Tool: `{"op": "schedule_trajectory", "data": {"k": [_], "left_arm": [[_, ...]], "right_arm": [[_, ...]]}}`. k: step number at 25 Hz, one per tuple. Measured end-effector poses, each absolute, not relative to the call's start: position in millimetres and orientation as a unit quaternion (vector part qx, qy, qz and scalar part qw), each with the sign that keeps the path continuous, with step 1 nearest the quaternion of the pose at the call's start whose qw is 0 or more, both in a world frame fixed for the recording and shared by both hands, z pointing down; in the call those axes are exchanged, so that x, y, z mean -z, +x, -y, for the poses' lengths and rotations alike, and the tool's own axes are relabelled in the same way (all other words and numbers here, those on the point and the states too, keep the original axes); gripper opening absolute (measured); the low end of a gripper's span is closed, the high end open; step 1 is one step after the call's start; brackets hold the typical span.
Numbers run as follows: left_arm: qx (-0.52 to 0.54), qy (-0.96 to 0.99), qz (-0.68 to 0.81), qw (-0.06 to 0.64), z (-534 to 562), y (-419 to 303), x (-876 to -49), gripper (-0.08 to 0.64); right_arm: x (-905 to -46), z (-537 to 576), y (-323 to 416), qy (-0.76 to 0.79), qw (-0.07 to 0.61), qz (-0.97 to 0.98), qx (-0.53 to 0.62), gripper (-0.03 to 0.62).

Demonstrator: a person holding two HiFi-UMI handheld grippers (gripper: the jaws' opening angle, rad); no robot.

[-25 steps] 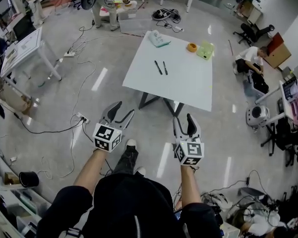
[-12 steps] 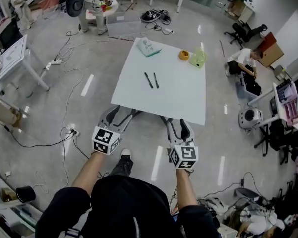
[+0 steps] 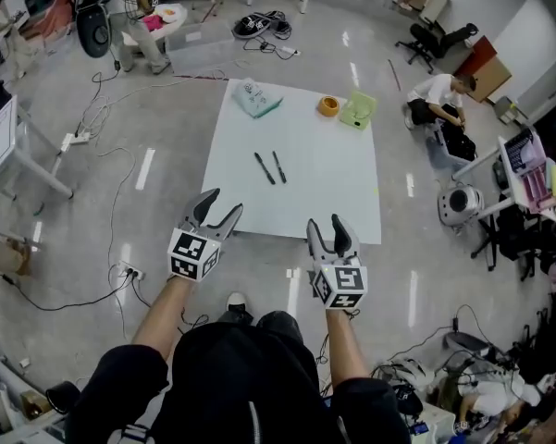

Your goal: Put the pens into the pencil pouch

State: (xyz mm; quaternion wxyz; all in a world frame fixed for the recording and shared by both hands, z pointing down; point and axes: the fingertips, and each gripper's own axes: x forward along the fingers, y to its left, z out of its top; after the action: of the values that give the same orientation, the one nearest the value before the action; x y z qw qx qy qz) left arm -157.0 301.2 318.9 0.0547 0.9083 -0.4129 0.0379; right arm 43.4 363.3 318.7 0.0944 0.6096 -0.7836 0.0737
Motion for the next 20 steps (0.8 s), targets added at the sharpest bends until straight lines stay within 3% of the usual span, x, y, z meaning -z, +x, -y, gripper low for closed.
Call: {"op": "schedule_trajectory", "data": {"k": [20], "left_arm": [[-0.043, 0.905, 0.420, 0.046, -145.8, -134.7, -327.2, 0.265]], "right_arm": [[-341.5, -208.0, 68.6, 0.600, 0.095, 0.790, -0.081, 0.218]]}}
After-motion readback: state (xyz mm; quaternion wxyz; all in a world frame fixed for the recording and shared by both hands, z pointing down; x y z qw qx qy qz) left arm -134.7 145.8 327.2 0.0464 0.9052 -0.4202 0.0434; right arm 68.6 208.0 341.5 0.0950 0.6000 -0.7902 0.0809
